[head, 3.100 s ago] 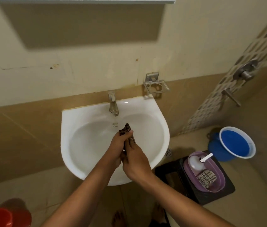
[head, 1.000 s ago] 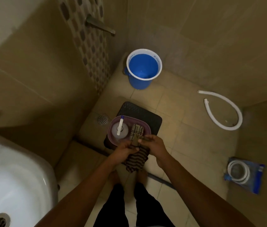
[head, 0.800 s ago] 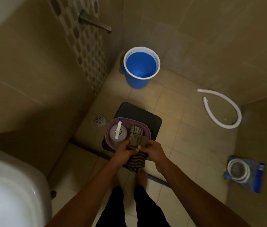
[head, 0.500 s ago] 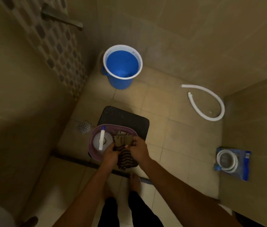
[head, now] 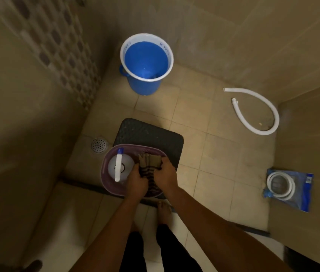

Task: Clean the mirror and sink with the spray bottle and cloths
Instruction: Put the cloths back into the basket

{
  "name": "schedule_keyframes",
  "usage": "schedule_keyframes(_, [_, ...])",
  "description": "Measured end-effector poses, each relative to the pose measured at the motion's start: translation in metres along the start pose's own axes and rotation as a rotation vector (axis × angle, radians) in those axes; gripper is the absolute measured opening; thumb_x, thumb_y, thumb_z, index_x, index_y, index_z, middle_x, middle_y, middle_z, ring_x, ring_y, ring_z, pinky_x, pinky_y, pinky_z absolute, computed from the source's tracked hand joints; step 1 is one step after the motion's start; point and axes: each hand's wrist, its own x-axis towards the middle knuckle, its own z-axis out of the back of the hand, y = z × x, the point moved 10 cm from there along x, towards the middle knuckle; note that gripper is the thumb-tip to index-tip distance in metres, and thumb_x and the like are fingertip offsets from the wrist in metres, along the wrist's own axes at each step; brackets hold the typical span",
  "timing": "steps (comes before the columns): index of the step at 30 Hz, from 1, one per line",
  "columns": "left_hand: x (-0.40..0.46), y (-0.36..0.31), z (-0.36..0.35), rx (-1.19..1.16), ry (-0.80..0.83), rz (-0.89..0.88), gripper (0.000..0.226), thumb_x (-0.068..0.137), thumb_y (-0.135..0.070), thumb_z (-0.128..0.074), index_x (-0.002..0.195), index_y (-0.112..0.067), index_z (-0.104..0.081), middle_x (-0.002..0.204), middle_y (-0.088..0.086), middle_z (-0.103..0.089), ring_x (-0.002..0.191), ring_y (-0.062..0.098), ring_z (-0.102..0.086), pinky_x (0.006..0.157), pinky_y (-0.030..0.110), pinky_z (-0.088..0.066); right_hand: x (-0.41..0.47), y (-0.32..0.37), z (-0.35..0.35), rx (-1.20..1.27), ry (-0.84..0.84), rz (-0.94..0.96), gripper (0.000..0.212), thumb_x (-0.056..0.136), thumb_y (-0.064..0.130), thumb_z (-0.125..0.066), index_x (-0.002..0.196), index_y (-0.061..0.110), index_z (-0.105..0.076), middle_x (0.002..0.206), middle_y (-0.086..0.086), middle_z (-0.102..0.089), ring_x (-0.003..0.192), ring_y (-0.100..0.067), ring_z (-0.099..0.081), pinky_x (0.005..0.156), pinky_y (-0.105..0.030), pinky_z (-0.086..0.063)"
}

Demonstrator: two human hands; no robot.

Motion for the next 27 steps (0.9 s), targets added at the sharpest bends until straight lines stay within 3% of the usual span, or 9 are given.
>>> schedule_keyframes(5, [0.004,0.007,0.0,0.019,-0.029,-0.032,0.025,0.098,-0.012,-0.044,0.121,-0.013,-0.055,0.114,0.002,-0.061,0.105,0.012,-0.052,0.095,0.028,-0.039,0.004,-0.004,-0.014,-0.014,0.048,-0.033,0.037,0.097,0.006,-0.047,0.133,0.013,-0.049,0.131,-0.011,-0.057,0.121,-0.028,-0.054,0.106,-0.04,-0.045])
schedule_keyframes(8, [0.006,0.012,-0.002,-0.046,-0.032,-0.01,0.03,0.095,-0.027,-0.046,0.12,-0.014,-0.056,0.119,0.005,-0.064,0.11,0.018,-0.057,0.102,0.038,-0.043,0.007,-0.006,-0.015,-0.003,0.047,-0.046,0.04,0.098,0.006,-0.046,0.137,0.014,-0.046,0.136,-0.011,-0.055,0.124,-0.028,-0.052,0.107,-0.04,-0.043])
schedule_keyframes(10, [0.005,0.013,-0.003,-0.026,-0.035,-0.02,0.027,0.097,-0.022,-0.045,0.122,-0.016,-0.056,0.119,0.005,-0.064,0.112,0.021,-0.057,0.104,0.043,-0.044,0.008,-0.008,-0.016,0.007,0.058,-0.06,0.043,0.098,0.007,-0.046,0.14,0.015,-0.043,0.138,-0.01,-0.053,0.126,-0.028,-0.05,0.107,-0.039,-0.042])
schedule_keyframes(20, [0.003,0.011,-0.004,0.062,-0.013,-0.136,0.054,0.093,-0.003,-0.051,0.145,-0.015,-0.04,0.138,0.006,-0.054,0.126,0.02,-0.05,0.1,0.022,-0.035,0.007,-0.013,-0.02,0.039,0.051,-0.093,0.045,0.098,0.005,-0.045,0.142,0.015,-0.041,0.14,-0.01,-0.051,0.127,-0.027,-0.049,0.106,-0.038,-0.042])
schedule_keyframes(25, [0.006,0.021,-0.007,0.077,0.007,-0.128,0.047,0.097,-0.009,-0.048,0.143,-0.018,-0.041,0.134,0.0,-0.056,0.123,0.016,-0.053,0.097,0.013,-0.038,0.008,-0.016,-0.022,-0.006,0.054,-0.099,0.046,0.098,0.007,-0.047,0.143,0.014,-0.039,0.139,-0.011,-0.051,0.126,-0.028,-0.05,0.103,-0.036,-0.044])
schedule_keyframes(27, [0.004,0.015,-0.006,0.126,-0.018,-0.18,0.044,0.098,-0.011,-0.047,0.141,-0.017,-0.043,0.13,0.0,-0.058,0.12,0.016,-0.055,0.101,0.022,-0.045,0.008,-0.016,-0.022,-0.01,0.052,-0.096,0.046,0.098,0.007,-0.048,0.143,0.014,-0.039,0.14,-0.011,-0.05,0.127,-0.028,-0.049,0.104,-0.037,-0.043])
